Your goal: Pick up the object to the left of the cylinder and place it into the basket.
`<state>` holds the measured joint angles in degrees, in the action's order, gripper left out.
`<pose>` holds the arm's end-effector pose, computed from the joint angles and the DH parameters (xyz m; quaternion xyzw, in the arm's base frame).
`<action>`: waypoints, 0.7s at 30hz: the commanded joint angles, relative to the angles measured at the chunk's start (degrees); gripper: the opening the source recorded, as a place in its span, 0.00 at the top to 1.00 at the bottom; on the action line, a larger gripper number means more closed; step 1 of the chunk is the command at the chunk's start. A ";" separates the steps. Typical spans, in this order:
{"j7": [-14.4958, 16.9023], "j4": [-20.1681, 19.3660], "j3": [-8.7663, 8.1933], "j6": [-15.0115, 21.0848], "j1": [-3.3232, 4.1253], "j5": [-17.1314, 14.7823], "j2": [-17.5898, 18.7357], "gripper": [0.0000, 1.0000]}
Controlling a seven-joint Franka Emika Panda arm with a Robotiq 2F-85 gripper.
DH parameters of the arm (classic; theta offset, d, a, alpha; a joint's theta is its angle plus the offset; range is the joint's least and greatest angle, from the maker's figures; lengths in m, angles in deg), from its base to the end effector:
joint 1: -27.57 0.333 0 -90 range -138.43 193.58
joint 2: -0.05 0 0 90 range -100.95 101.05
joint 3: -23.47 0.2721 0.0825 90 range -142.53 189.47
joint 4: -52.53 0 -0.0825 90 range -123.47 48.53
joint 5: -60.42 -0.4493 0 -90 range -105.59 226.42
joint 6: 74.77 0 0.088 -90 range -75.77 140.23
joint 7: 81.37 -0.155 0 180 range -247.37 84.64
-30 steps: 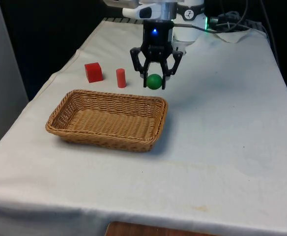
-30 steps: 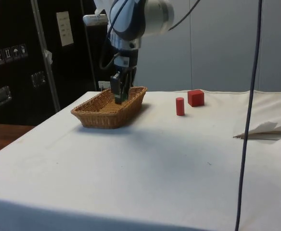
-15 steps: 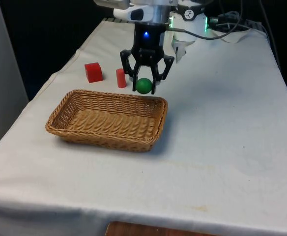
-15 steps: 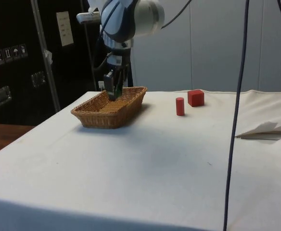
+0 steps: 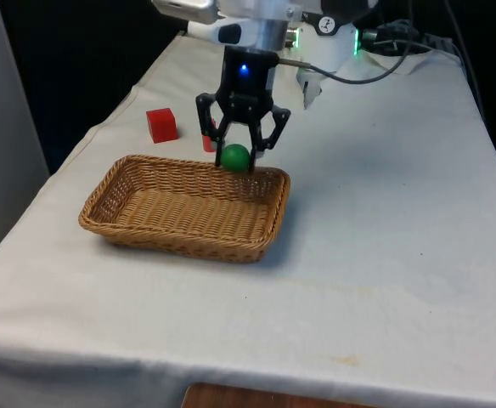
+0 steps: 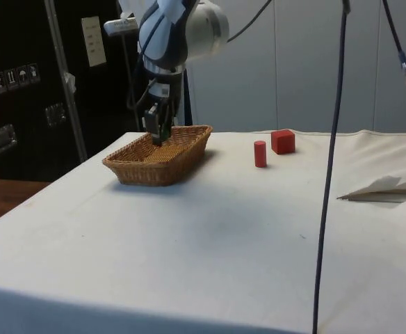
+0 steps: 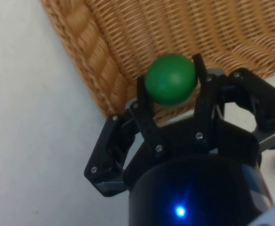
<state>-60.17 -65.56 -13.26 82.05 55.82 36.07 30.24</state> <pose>0.6383 -0.1279 0.1174 0.9885 -0.0199 0.1300 0.0741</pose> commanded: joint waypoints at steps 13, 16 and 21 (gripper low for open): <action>2.01 2.75 -1.15 2.06 -1.83 -1.09 5.61 1.00; 2.23 3.50 -0.74 2.81 -2.18 -2.06 6.99 1.00; 1.78 4.47 -2.01 2.41 -1.26 -3.04 9.40 1.00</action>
<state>-58.39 -61.09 -15.26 84.45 54.56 33.03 39.64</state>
